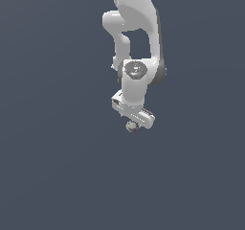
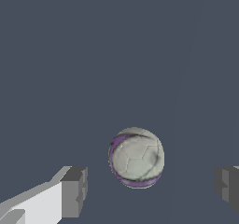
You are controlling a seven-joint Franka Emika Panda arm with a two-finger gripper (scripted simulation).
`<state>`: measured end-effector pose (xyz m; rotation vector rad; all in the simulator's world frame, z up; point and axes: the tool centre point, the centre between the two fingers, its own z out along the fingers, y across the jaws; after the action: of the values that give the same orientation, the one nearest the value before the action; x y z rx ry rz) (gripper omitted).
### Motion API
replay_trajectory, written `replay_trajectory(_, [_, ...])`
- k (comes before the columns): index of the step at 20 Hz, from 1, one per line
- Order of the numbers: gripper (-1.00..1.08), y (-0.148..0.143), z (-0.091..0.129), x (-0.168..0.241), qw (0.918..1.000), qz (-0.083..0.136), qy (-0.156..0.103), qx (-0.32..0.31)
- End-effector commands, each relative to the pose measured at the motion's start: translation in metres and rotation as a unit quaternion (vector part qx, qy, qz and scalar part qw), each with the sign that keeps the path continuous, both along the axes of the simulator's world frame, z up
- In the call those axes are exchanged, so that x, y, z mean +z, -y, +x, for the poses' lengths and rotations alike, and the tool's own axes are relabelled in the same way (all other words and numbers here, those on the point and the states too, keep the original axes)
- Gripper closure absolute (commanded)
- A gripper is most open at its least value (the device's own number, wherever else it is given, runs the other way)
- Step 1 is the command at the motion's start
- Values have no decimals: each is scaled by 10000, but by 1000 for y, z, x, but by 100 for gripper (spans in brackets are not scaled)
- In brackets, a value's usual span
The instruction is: Pick up the object and move it to a goal position.
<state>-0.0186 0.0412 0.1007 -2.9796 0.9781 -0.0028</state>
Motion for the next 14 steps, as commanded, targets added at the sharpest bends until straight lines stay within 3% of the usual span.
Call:
replay_trajectory(1, [-92, -3, -3, -5, 9998, -6, -5, -220])
replay_trajectory(14, [-92, -9, -8, -14, 9980, -22, -20, -637])
